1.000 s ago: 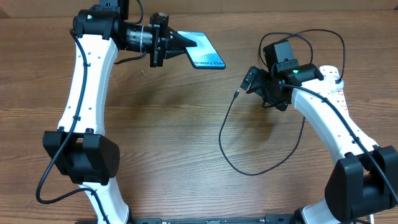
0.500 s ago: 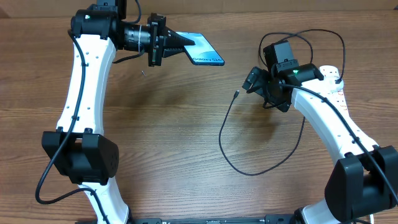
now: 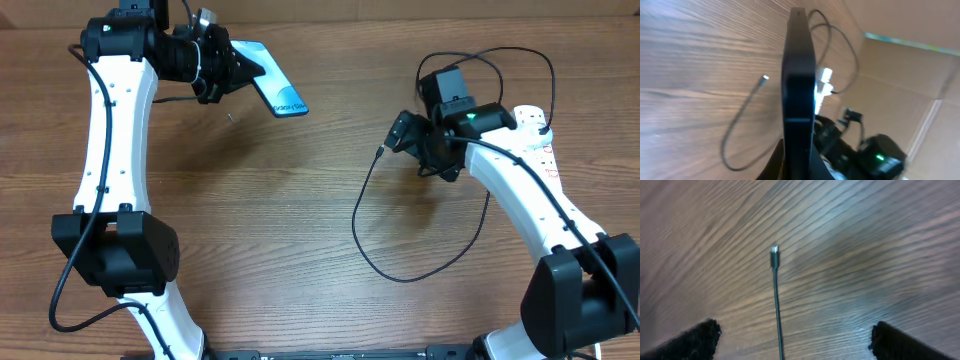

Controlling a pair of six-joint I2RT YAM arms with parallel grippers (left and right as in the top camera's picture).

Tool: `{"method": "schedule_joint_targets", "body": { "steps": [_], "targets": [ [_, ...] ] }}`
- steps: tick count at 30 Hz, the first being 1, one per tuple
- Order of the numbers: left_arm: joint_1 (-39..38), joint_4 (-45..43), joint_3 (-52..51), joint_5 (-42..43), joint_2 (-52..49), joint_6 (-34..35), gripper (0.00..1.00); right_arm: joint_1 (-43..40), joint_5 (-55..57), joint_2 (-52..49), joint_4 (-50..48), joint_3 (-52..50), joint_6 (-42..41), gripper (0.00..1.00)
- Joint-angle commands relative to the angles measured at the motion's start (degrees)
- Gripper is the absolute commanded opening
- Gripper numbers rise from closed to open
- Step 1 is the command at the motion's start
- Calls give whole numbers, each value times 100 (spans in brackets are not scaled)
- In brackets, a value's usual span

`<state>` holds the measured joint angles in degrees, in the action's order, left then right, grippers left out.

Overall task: Plug charger to phone and switch on socket
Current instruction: 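Lift the cable plug with the right gripper toward the phone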

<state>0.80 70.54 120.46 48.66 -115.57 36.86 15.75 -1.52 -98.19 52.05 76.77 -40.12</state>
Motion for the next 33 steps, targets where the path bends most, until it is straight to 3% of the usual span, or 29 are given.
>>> {"method": "schedule_joint_targets", "body": {
  "steps": [1,3,5,9,16,18,26,33],
  "targets": [
    [-7,205,50,-1073,-39,-968,4,216,-398,-321,-48,-20,271,89],
    [-7,205,50,-1228,-39,-1296,4,219,-846,-546,-44,20,640,81],
    [-7,210,50,-1333,-39,-1473,4,210,-1270,-813,208,280,876,80],
    [-7,212,50,-1429,-39,-1635,4,210,-929,-1117,599,988,850,79],
    [-7,330,50,-1790,-39,-1661,4,260,-737,-1718,284,1067,411,70],
    [-7,334,50,-1803,-39,-1661,4,387,-459,-1862,232,1067,87,62],
    [-7,435,50,-1755,-39,-1659,4,874,905,-2234,-129,1062,-557,58],
    [-7,446,50,-1755,-39,-1672,4,841,920,-2238,-400,1060,-595,53]
  ]
}}
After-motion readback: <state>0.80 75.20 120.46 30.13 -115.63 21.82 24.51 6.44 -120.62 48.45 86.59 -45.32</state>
